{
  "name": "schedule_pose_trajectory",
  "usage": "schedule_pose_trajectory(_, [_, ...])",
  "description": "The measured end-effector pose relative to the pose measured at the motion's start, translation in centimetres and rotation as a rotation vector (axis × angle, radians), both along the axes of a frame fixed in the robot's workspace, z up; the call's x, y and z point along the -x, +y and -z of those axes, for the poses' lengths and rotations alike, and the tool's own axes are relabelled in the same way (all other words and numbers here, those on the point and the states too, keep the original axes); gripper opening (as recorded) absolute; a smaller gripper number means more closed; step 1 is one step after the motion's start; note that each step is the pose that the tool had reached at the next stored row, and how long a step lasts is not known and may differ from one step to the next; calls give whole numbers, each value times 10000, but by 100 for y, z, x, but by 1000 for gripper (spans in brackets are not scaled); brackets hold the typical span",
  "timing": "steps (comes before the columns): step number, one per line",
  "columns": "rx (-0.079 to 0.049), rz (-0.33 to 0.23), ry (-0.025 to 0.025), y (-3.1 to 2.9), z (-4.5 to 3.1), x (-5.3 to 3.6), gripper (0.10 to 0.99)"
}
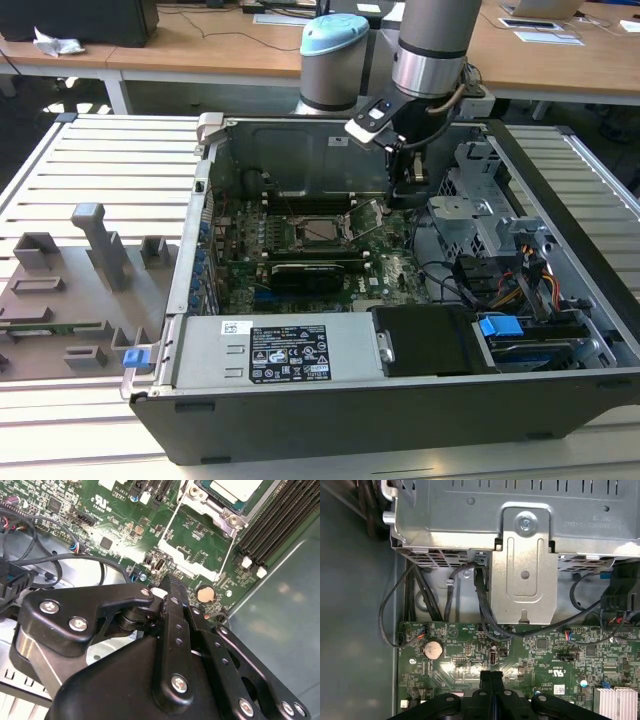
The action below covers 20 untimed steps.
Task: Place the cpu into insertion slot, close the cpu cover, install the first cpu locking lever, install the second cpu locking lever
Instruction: 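Close the cpu cover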
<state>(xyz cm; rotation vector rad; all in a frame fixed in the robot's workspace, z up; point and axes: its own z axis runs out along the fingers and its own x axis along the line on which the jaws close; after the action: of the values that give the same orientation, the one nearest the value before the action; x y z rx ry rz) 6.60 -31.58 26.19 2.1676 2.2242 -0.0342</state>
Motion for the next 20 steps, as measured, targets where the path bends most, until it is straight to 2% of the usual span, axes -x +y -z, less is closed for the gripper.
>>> schedule_pose_trajectory(14, [1, 0, 15, 0, 264, 0, 110])
schedule_pose_trajectory(18, [0, 0, 9, 0, 269, 11, 110])
schedule_pose_trajectory(20, [-1, 0, -4, 0, 248, 18, 110])
